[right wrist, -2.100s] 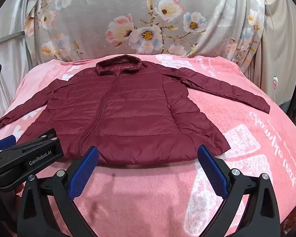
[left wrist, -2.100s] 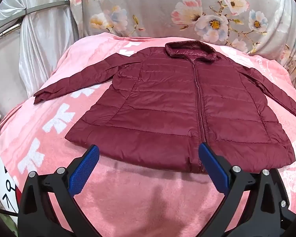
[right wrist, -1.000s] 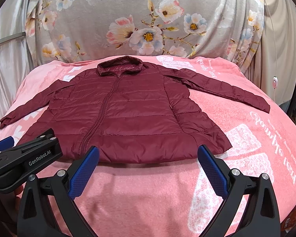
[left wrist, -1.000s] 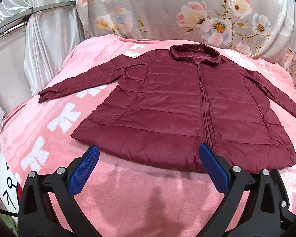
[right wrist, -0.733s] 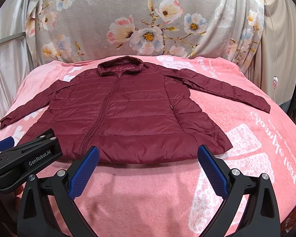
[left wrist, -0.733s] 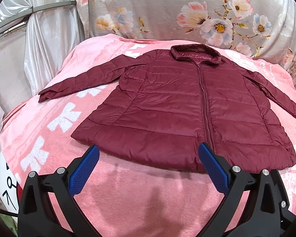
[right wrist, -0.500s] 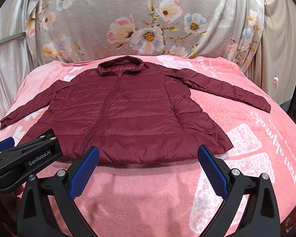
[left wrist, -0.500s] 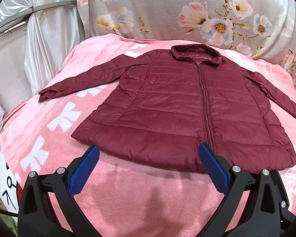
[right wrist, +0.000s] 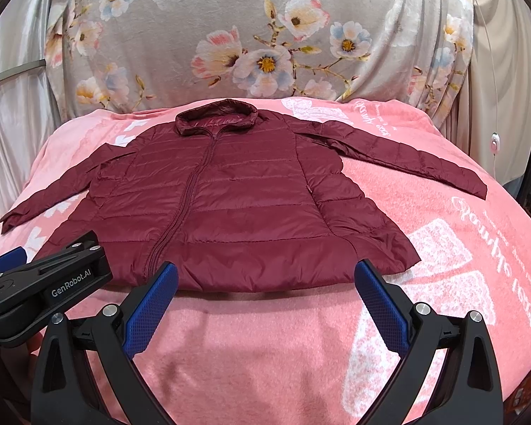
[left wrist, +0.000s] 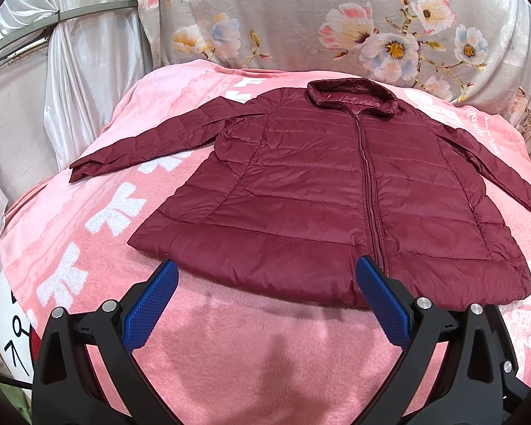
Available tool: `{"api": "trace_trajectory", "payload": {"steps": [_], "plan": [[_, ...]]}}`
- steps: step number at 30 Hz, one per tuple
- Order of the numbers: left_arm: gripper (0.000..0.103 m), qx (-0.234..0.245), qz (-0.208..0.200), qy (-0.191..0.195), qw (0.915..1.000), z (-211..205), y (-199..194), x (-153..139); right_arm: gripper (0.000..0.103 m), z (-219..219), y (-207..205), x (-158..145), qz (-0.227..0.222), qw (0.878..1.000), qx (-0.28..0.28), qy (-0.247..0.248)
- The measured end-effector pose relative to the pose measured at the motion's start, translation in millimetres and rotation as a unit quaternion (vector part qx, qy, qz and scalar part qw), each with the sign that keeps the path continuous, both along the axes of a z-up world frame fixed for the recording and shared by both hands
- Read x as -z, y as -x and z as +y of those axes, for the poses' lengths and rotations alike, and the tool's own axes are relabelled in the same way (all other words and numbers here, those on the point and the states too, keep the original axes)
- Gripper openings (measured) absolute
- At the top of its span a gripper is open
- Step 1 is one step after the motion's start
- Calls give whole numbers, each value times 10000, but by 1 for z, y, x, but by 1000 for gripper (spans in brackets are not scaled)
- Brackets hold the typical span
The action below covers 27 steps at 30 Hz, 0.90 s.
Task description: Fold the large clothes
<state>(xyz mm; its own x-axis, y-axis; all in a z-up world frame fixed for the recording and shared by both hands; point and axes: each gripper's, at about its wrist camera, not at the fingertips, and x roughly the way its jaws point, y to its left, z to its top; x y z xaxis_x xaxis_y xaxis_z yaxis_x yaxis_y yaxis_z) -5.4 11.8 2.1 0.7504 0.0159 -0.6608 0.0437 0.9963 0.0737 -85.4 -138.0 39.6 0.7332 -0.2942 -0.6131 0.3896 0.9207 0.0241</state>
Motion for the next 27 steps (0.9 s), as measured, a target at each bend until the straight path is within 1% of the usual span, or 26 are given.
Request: {"api": "trace_trajectory", "payload": {"steps": [27], "plan": [[98,1,9,16,10000,3,1,0,98,0,1,2,-8,10000,1,-33]]}}
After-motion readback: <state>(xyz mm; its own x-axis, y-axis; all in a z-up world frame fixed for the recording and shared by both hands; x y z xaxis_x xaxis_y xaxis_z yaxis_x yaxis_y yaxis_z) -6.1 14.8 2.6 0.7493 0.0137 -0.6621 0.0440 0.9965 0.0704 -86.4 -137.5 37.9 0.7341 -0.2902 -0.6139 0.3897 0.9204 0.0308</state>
